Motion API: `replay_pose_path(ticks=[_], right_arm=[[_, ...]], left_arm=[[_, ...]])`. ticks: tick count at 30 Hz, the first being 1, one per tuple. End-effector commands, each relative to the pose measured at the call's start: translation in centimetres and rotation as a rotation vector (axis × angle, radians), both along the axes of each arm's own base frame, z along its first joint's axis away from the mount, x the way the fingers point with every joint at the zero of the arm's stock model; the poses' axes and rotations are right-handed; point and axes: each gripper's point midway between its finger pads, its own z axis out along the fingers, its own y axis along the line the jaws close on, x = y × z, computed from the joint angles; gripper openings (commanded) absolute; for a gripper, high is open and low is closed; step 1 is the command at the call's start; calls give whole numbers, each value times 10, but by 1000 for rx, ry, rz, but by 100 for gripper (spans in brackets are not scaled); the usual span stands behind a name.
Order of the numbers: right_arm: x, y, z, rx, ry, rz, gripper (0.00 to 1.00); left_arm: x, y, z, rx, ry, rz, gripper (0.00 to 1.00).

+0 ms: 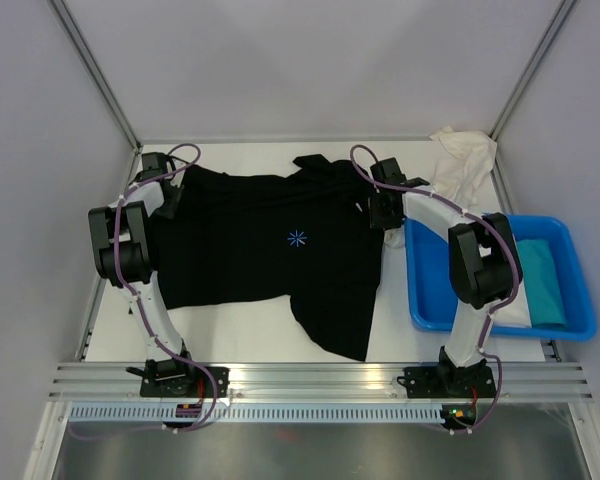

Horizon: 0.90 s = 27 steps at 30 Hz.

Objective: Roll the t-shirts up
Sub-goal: Flatten the tshirt

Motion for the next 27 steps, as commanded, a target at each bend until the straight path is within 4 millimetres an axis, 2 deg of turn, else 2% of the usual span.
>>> replay_pose_path(ticks=[1, 3, 4, 6, 7, 8, 12, 14, 19, 20, 21, 22, 23, 24, 25, 26, 27], right_arm=[[40, 25, 66, 109, -164, 53, 41], [53, 38, 77, 168, -194, 78, 40], [68, 44, 86, 190, -220, 80, 39], [86, 53, 95, 219, -253, 88, 30], [104, 58, 102, 239, -279, 73, 23], [110, 66, 106, 272, -281, 89, 22], [144, 87, 118, 353, -338, 84, 21], [163, 96, 120, 390, -380, 76, 25], [207, 107, 106, 392, -463, 50, 50], [215, 106, 103, 376, -477, 35, 52], [220, 108, 100, 373, -483, 35, 54], [230, 109, 91, 353, -495, 18, 57], [234, 111, 84, 349, -495, 15, 58], [239, 109, 80, 331, -505, 0, 60], [245, 112, 68, 321, -505, -8, 61], [248, 112, 62, 310, -507, -12, 62], [250, 110, 56, 287, -512, -29, 63]], left_arm=[[1, -20, -11, -61, 22, -78, 56], [1, -25, -3, -57, 8, -92, 57], [1, -26, -1, -53, 6, -97, 57], [2, -28, 5, -48, -4, -102, 57], [2, -28, 12, -49, -21, -96, 57], [3, -28, 17, -47, -32, -93, 57], [7, -29, 41, -59, -87, -88, 58], [14, -31, 59, -69, -130, -80, 58], [31, -35, 89, -111, -220, -52, 61], [34, -32, 91, -110, -227, -40, 61], [38, -26, 84, -96, -217, -16, 63], [47, -22, 90, -94, -242, 7, 66], [52, -16, 89, -87, -248, 32, 67], [56, -9, 67, -77, -213, 65, 68], [68, -3, 75, -76, -248, 95, 69], [72, 3, 72, -75, -247, 117, 69], [76, 8, 51, -84, -221, 147, 70]])
